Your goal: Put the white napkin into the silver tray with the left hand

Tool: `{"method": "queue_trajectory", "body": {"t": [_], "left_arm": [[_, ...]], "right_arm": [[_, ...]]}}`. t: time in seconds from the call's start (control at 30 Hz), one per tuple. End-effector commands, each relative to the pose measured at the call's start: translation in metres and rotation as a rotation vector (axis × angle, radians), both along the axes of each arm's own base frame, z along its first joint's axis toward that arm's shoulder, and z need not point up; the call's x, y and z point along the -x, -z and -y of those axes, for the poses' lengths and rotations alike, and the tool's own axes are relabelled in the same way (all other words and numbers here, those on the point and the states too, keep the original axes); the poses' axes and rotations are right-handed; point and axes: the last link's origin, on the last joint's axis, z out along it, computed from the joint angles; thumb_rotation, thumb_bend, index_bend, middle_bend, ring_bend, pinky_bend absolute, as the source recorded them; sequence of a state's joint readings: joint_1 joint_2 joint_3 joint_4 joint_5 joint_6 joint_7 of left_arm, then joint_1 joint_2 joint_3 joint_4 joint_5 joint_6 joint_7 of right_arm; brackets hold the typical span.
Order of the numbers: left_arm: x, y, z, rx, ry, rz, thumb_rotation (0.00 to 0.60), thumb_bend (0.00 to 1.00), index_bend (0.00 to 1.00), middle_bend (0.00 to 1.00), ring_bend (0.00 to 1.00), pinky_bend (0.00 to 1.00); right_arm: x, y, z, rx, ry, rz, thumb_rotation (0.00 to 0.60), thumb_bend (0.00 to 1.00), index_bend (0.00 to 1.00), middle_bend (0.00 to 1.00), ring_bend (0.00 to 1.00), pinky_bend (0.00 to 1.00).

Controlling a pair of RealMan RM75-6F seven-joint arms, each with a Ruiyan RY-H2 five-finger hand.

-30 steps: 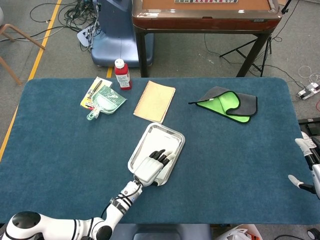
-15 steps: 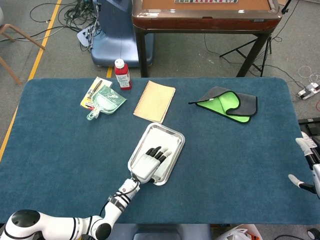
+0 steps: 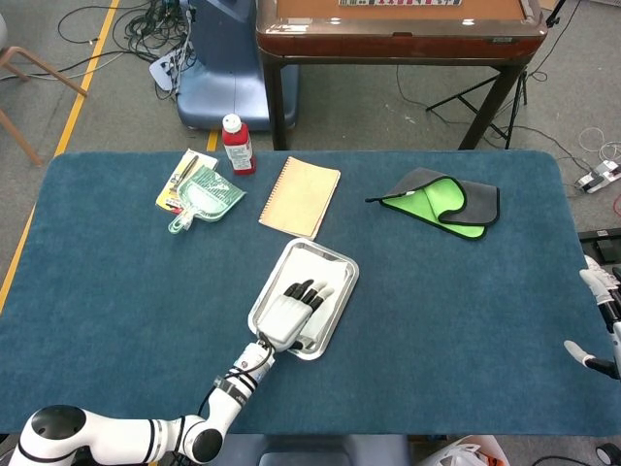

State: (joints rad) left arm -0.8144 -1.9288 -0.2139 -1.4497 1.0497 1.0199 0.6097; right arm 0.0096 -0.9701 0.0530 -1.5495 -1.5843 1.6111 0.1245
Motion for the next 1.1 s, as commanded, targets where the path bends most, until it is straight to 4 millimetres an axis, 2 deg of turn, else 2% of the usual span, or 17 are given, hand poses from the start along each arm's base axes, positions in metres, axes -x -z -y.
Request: {"method": "queue_trajectory", "body": {"t": [0.03,0.3,0.6,0.83,1.1], "left_arm": [[0.0,-0.001,0.001,-0.003,0.002,0.0,0.6,0.28,0.0,0.05,0.0,0.1],[0.003,-0.009,0.007,0.001,0.0,0.006,0.6,0.23,0.0,0.04,0.0,0.1],[0.007,-0.02,0.023,0.027,0.016,-0.013,0.6,0.19,0.0,0.01,0.0,0.1],[0.017,-0.039,0.024,-0.004,-0.005,0.004,0.6,0.19,0.0,0.01,0.0,0.1],[0.055,-0.081,0.01,-0.11,-0.114,0.067,0.6,0.19,0.0,0.01,0.0,0.1]], "right_arm": [[0.0,0.001,0.0,-0.002,-0.003,0.001,0.6,0.03,0.07,0.16,0.0,0.05],[-0.002,0.002,0.002,-0.006,-0.01,0.003,0.6,0.03,0.07,0.16,0.0,0.05],[-0.004,0.002,0.001,-0.007,-0.02,0.002,0.6,0.03,0.07,0.16,0.0,0.05],[-0.004,0.002,0.0,-0.007,-0.021,0.004,0.6,0.03,0.07,0.16,0.0,0.05],[-0.003,-0.002,0.0,-0.003,-0.011,-0.006,0.6,0.03,0.07,0.16,0.0,0.05]]}}
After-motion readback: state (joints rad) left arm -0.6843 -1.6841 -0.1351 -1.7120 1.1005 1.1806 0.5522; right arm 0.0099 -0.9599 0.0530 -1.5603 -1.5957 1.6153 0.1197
